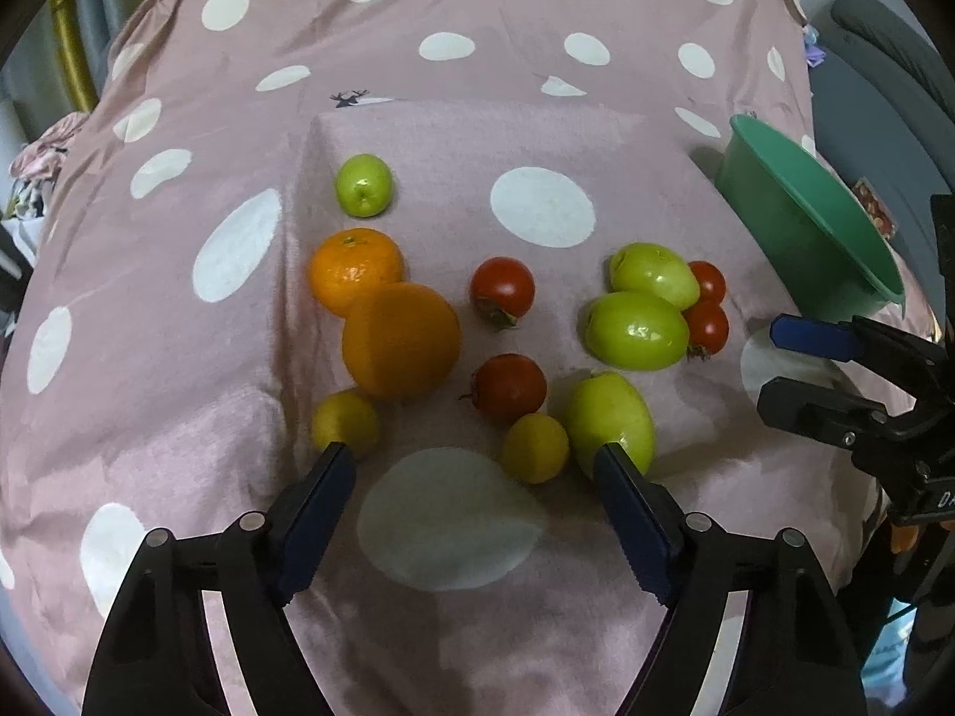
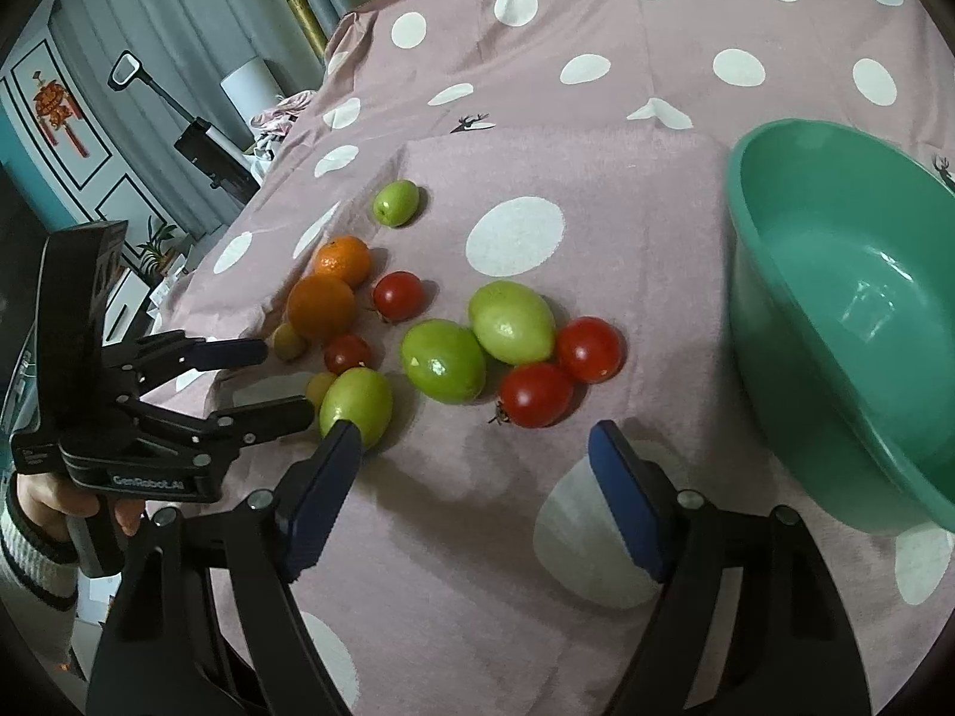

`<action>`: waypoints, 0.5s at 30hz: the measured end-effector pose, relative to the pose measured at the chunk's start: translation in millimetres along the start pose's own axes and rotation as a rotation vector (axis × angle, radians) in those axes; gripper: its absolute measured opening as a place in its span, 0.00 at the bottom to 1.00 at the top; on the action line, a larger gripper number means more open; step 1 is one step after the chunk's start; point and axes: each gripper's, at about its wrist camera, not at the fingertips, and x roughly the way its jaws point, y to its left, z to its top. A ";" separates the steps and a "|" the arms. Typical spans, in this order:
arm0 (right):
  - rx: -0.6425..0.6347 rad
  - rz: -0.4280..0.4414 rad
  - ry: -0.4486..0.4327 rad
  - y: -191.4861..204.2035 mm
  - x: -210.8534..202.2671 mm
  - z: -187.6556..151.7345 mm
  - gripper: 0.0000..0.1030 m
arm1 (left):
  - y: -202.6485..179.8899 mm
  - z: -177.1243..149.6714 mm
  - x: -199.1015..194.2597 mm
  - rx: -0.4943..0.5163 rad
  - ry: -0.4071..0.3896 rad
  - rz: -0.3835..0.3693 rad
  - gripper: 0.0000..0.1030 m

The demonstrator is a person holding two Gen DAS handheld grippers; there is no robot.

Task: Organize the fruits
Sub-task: 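Lower the left tool toward a small yellow fruit while the right tool lowers toward another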

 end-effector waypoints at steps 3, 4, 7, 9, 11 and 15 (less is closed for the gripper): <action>0.000 0.005 0.000 -0.1 0.0 0.3 0.77 | 0.4 1.3 1.6 0.006 0.005 -0.009 0.80; 0.001 0.009 -0.001 0.0 0.1 0.6 0.77 | 0.0 1.9 2.2 0.007 0.005 -0.015 0.80; 0.001 0.013 -0.005 0.2 0.5 -0.4 0.77 | 0.9 3.2 4.2 0.007 0.010 -0.032 0.80; 0.005 0.019 -0.006 -0.5 0.9 -0.5 0.77 | 3.1 4.3 5.3 0.005 0.017 -0.036 0.80; 0.008 0.023 -0.007 -1.1 0.6 -1.4 0.77 | 4.3 4.4 5.2 0.008 0.020 -0.022 0.75; 0.012 0.036 -0.007 -1.5 -0.1 -2.4 0.77 | 11.0 2.5 5.1 -0.014 0.029 -0.026 0.73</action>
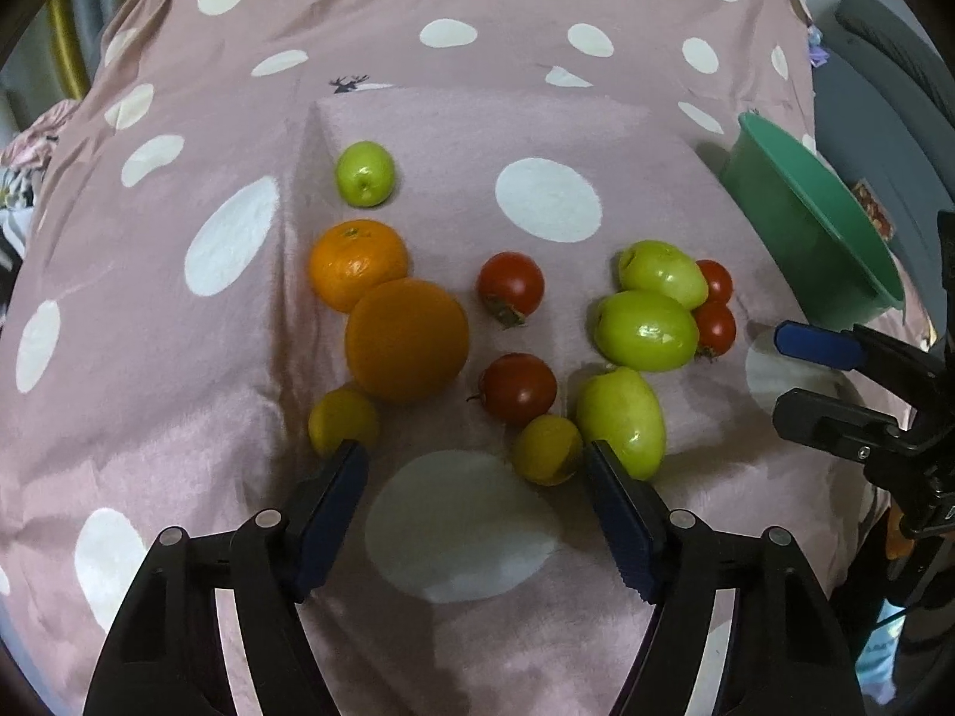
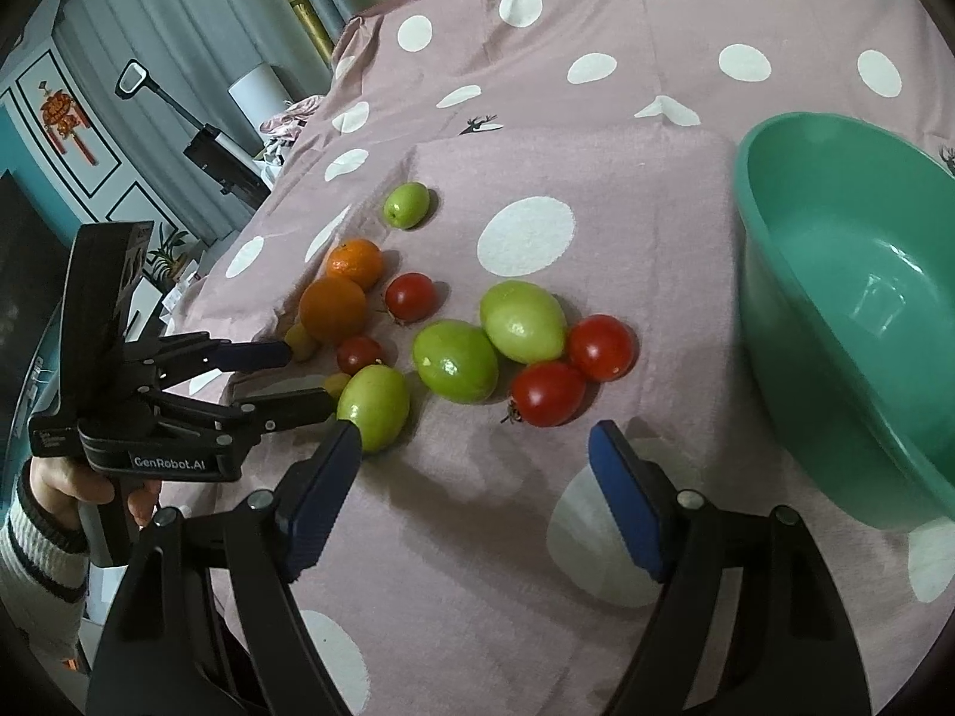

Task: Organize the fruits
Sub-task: 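Lower the left tool toward a small yellow fruit while the right tool lowers toward another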

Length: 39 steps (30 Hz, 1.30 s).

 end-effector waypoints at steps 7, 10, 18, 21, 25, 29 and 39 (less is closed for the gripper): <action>-0.012 0.100 0.004 11.7 1.9 2.5 0.76 | 11.1 0.6 -11.4 -0.030 -0.033 0.003 0.73; -0.028 0.176 0.026 24.3 6.8 3.0 0.68 | 17.5 2.9 -13.5 -0.032 -0.041 0.015 0.73; -0.055 0.274 0.105 56.6 36.2 5.2 0.51 | 19.9 6.4 -10.2 0.046 -0.023 0.023 0.63; -0.067 0.286 0.121 65.6 44.0 7.8 0.45 | 23.6 7.6 -9.7 0.071 -0.019 0.008 0.59; -0.080 0.274 0.150 73.1 52.0 7.8 0.44 | 24.5 8.3 -9.7 0.115 -0.013 -0.007 0.59; -0.108 0.230 0.165 79.0 58.2 8.0 0.44 | 26.3 9.6 -9.7 0.123 -0.018 -0.019 0.59; -0.156 0.208 0.156 92.6 83.4 26.8 0.43 | 52.3 11.3 -13.1 -0.005 -0.036 -0.186 0.59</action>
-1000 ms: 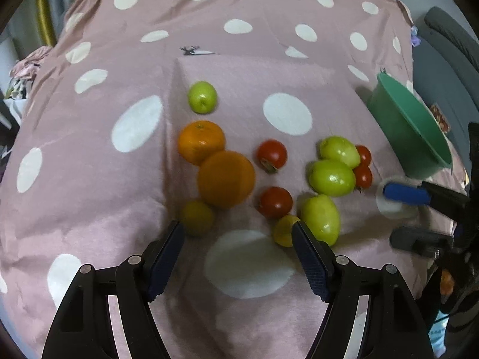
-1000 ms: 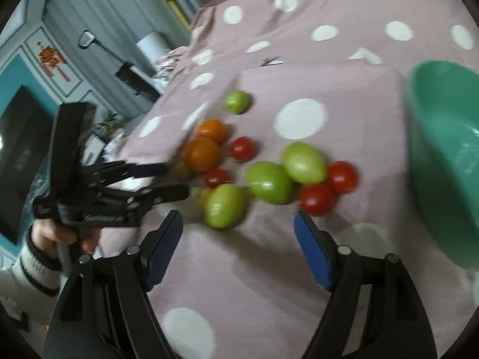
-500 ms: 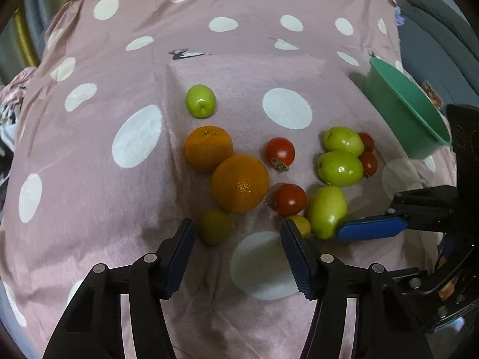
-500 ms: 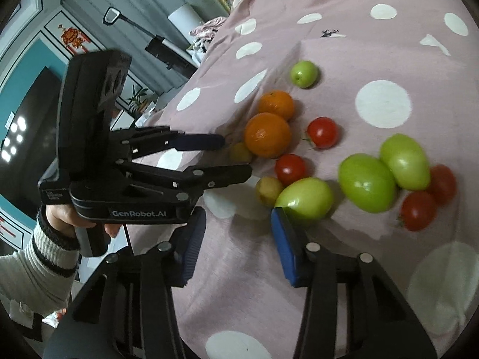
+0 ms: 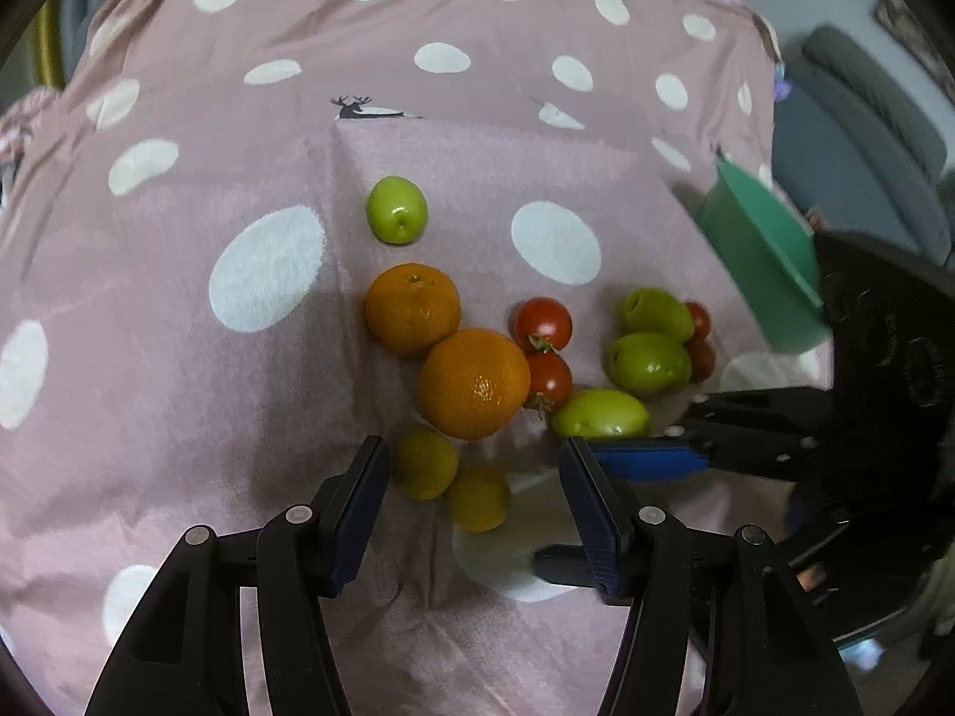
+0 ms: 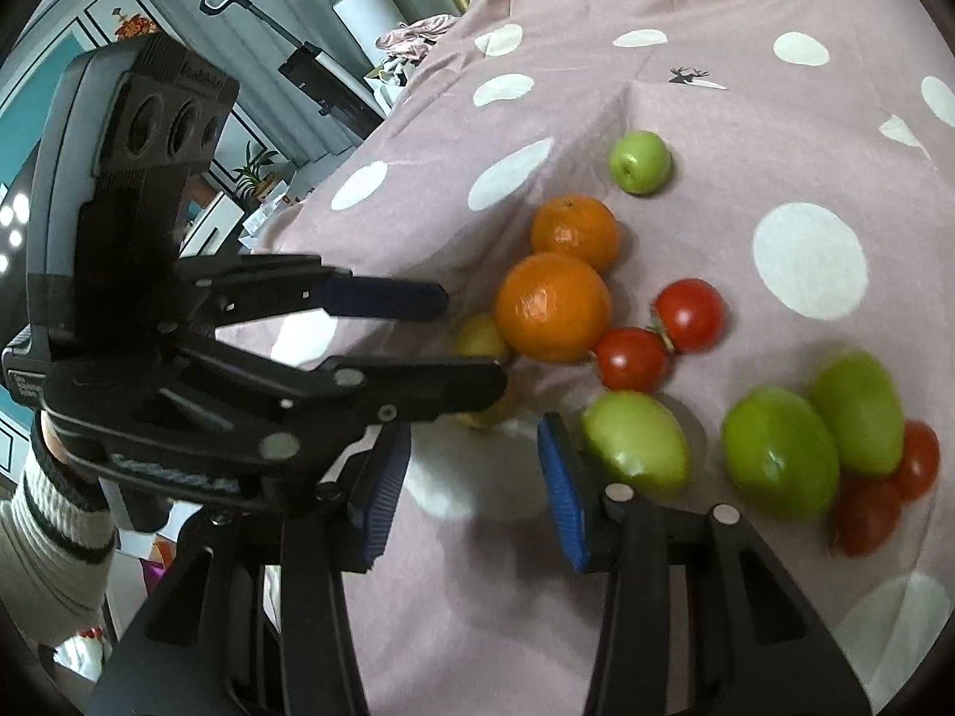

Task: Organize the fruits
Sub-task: 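Lower the left tool toward a small yellow fruit while the right tool lowers toward another, then close the left tool on a small yellow fruit while the right tool grasps another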

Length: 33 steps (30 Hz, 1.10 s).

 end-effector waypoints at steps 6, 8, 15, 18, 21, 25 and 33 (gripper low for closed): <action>-0.040 -0.007 0.013 6.6 14.0 7.3 0.41 | 4.1 -1.6 -0.6 -0.023 -0.014 -0.055 0.59; -0.045 0.005 0.018 6.7 17.4 10.0 0.34 | 12.6 -2.5 -1.5 -0.065 -0.019 -0.108 0.59; -0.031 0.003 0.032 -0.6 21.0 13.1 0.27 | 23.5 -2.9 -4.6 -0.122 -0.040 -0.178 0.59; -0.006 -0.041 0.014 -9.0 8.6 7.8 0.26 | 18.3 -3.0 -4.1 -0.084 -0.033 -0.138 0.59; -0.002 -0.070 0.008 -14.8 -3.8 0.0 0.26 | 6.8 -1.4 1.4 -0.021 -0.017 -0.071 0.59; -0.001 -0.109 0.003 -20.6 -15.7 -10.3 0.26 | -12.3 -0.7 14.6 0.085 0.029 0.046 0.59; 0.035 -0.101 -0.016 -30.7 -27.4 -18.1 0.27 | -28.9 1.4 32.3 0.246 0.097 0.195 0.56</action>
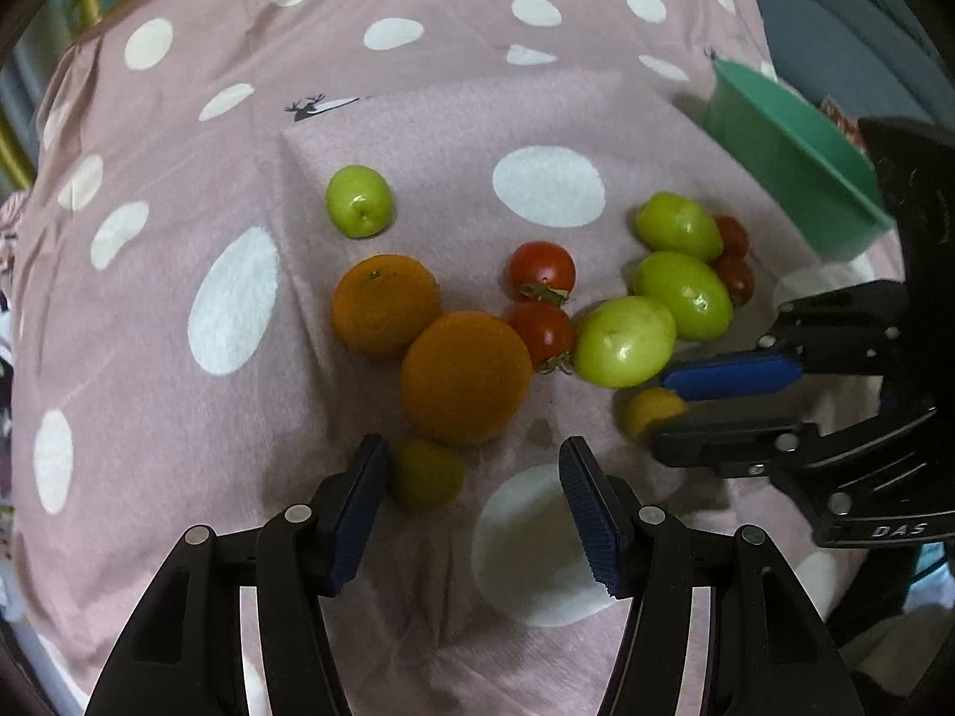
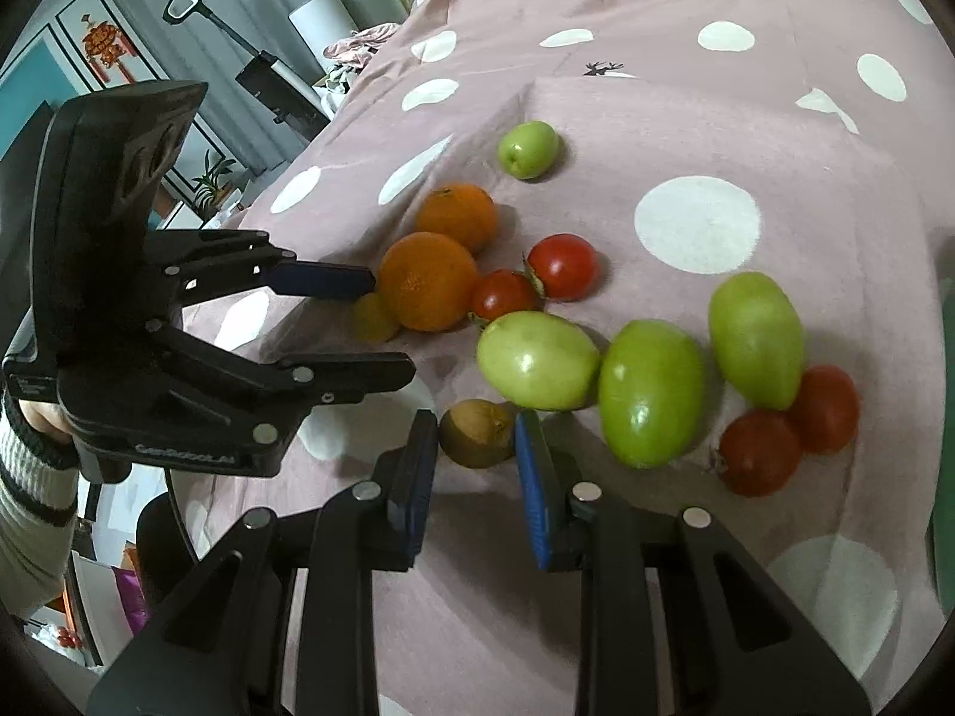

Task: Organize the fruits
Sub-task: 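Close the left tool on a small yellow fruit while the right tool grasps another, then lift both held yellow fruits and carry them over the green bowl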

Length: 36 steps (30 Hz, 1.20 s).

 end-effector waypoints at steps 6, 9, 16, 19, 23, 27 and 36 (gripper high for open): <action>0.008 0.010 -0.024 0.3 -6.3 -3.1 0.27 | -4.6 5.3 8.4 0.124 0.073 0.063 0.33; 0.013 0.017 -0.028 -0.4 -9.7 -5.6 0.27 | 1.2 13.1 16.9 0.141 0.118 0.051 0.28; 0.017 0.034 -0.037 0.7 -10.2 -5.3 0.27 | 7.9 12.8 17.3 0.099 0.133 -0.017 0.28; 0.018 0.037 -0.050 0.2 -13.9 -5.4 0.27 | 4.3 10.2 15.8 0.085 0.107 0.012 0.27; 0.012 0.026 -0.062 1.1 -21.0 -4.7 0.27 | 5.7 3.3 10.6 0.013 0.069 -0.031 0.27; 0.006 0.002 -0.079 2.1 -28.2 -6.6 0.27 | 6.9 -5.8 1.3 -0.072 0.020 -0.072 0.27; -0.020 -0.055 -0.137 6.9 -48.7 -8.4 0.27 | -4.1 -14.6 -32.5 -0.201 -0.119 -0.193 0.27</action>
